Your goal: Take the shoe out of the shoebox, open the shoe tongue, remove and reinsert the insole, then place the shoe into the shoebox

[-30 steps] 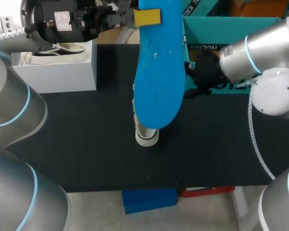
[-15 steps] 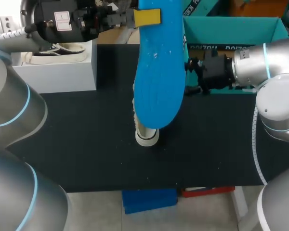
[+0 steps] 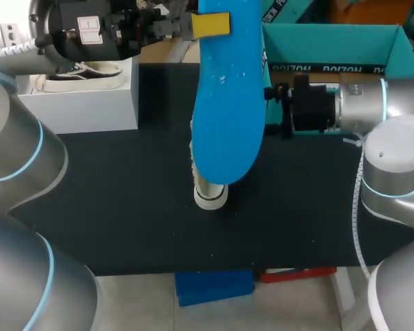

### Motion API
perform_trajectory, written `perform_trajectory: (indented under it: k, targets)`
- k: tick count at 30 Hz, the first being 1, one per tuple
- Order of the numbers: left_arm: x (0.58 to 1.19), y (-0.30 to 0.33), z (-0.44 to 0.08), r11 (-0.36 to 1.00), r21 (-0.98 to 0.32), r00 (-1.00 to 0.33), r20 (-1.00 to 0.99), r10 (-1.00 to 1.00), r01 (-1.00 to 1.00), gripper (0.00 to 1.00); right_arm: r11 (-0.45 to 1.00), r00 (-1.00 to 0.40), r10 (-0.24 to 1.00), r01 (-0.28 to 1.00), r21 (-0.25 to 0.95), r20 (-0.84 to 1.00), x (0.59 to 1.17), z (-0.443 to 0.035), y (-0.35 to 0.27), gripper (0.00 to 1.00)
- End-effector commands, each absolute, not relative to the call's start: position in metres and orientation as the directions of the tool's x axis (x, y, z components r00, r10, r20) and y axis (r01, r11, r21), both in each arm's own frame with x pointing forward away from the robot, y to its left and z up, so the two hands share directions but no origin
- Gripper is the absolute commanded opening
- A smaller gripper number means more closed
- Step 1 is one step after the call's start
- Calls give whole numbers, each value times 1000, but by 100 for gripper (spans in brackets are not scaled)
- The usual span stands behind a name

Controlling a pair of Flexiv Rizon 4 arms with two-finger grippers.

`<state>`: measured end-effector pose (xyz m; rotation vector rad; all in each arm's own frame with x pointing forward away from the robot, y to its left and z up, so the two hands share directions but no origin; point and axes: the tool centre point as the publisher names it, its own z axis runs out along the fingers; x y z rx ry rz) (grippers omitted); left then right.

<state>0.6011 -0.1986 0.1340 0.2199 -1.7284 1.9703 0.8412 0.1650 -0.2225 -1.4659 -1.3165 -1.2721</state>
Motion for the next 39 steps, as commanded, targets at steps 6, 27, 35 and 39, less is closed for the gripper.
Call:
perform_trajectory:
  k: [6, 27, 35, 39]
  targets:
    - [604, -202, 129, -49, -902, -876, 403, 267, -430, 0, -173, -61, 84, 982, 75, 995, 841, -228, 168, 100]
    - [643, -206, 20, -40, -992, -969, 107, 221, -119, 0, -173, -61, 84, 982, 75, 995, 841, -228, 168, 100]
    - [645, -208, 12, -52, -991, -972, 107, 211, -121, 0, -173, -61, 84, 982, 75, 995, 841, -228, 168, 100]
    - [645, -208, 12, -52, -991, -972, 107, 211, -121, 0, -173, -61, 84, 982, 75, 995, 841, -228, 168, 100]
